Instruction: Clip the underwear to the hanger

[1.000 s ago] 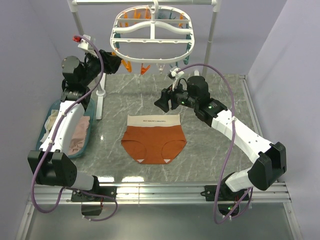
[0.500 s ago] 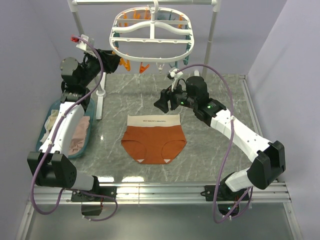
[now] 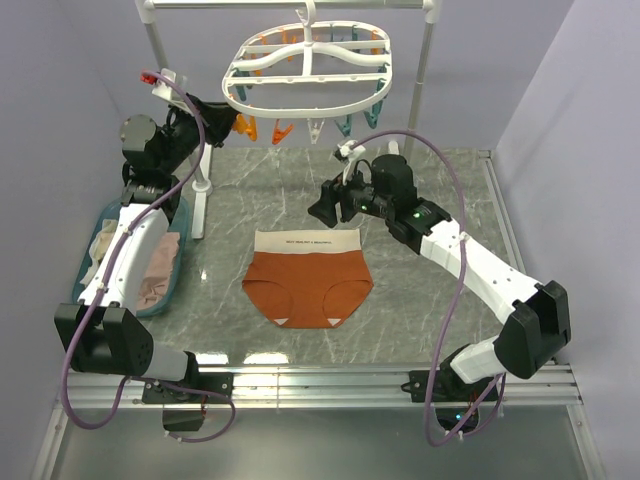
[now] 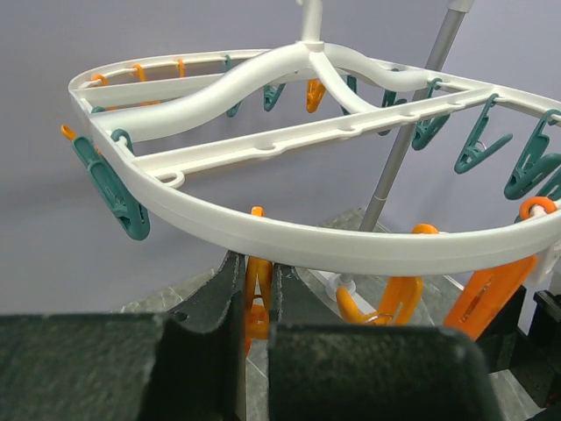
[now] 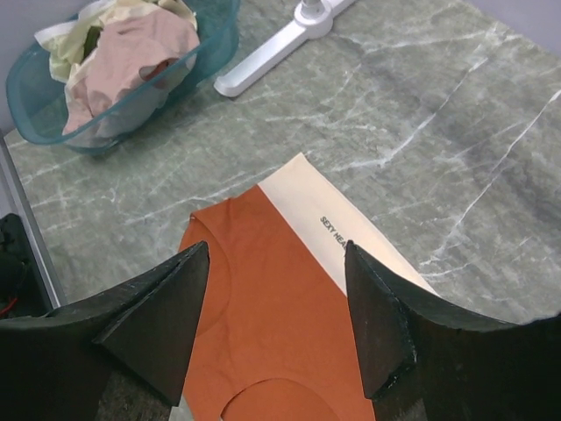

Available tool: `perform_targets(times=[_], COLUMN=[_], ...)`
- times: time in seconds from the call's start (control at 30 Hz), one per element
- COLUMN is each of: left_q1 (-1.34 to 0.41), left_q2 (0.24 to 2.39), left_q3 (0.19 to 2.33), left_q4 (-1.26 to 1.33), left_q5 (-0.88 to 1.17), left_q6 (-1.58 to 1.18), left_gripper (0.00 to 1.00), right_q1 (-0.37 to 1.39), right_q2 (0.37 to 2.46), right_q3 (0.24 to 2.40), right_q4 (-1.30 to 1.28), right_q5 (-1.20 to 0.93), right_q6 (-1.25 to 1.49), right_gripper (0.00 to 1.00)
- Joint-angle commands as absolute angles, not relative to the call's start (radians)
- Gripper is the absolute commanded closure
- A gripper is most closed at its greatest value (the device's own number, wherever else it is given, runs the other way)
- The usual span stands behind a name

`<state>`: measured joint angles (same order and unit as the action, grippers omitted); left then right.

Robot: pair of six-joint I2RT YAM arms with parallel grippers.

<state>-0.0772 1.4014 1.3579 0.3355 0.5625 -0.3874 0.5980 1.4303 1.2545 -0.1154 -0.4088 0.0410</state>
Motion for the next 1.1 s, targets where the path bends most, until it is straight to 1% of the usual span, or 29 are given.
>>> perform_targets(times=[0.0, 0.07, 0.2, 0.33, 0.4, 0.43, 0.5, 0.6, 0.63, 0.73, 0.77, 0.8, 0.93, 0.97, 1.07], left_q1=[-0.078, -0.078, -0.080, -0.080, -0.080, -0.080, -0.080, -0.080, -0.080, -0.080, -0.080, -0.080, -0.080, -0.078, -0.080], left_q2=[1.373, 1.373, 1.376, 1.376, 1.373, 1.373, 1.373, 1.373, 1.374, 1.373, 1.371, 1.370, 1.371, 1.371, 1.371], left_q3=[1.370, 1.367, 1.371, 1.376, 1.371, 1.370, 1.367, 1.361, 1.361, 1.358, 1.355, 1.353, 1.351, 1.351, 1.347], left_q4=[0.362, 0.362, 0.353, 0.333, 0.331, 0.331, 0.334, 0.334, 0.334, 0.331, 0.331, 0.333, 0.333, 0.334, 0.339], left_q5=[0.577, 0.574, 0.575, 0.569, 0.568, 0.568, 0.566, 0.563, 0.563, 0.561, 0.563, 0.560, 0.565, 0.566, 0.568], left_q6=[-0.402, -0.403, -0.400, -0.385, -0.383, -0.385, -0.388, -0.390, -0.388, -0.384, -0.383, -0.382, -0.387, -0.387, -0.388], left_gripper=[1.00, 1.00, 1.00, 1.00, 1.00, 1.00, 1.00, 1.00, 1.00, 1.00, 1.00, 1.00, 1.00, 1.00, 1.00], right_q1=[0.607, 0.618, 0.652, 0.712, 0.745, 0.758, 0.791, 0.836, 0.848, 0.900, 0.908, 0.916, 0.923, 0.923, 0.931], right_q2=[1.466, 1.502, 1.635, 1.738, 1.810, 1.839, 1.918, 1.991, 2.006, 2.094, 2.123, 2.178, 2.287, 2.302, 2.342], right_q3=[1.235, 1.252, 1.318, 1.377, 1.428, 1.455, 1.546, 1.643, 1.663, 1.735, 1.794, 1.822, 1.925, 1.963, 1.988], right_q4=[-0.063, -0.074, -0.132, -0.181, -0.204, -0.242, -0.284, -0.311, -0.314, -0.356, -0.371, -0.386, -0.439, -0.448, -0.456], right_q5=[-0.399, -0.368, -0.301, -0.204, -0.163, -0.108, -0.062, 0.033, 0.034, 0.083, 0.095, 0.118, 0.163, 0.172, 0.199], right_q6=[0.048, 0.022, 0.009, 0.020, 0.038, 0.061, 0.096, 0.178, 0.186, 0.213, 0.219, 0.224, 0.252, 0.256, 0.255], right_gripper=[0.30, 0.31, 0.31, 0.28, 0.27, 0.27, 0.27, 0.27, 0.27, 0.23, 0.22, 0.23, 0.21, 0.19, 0.14])
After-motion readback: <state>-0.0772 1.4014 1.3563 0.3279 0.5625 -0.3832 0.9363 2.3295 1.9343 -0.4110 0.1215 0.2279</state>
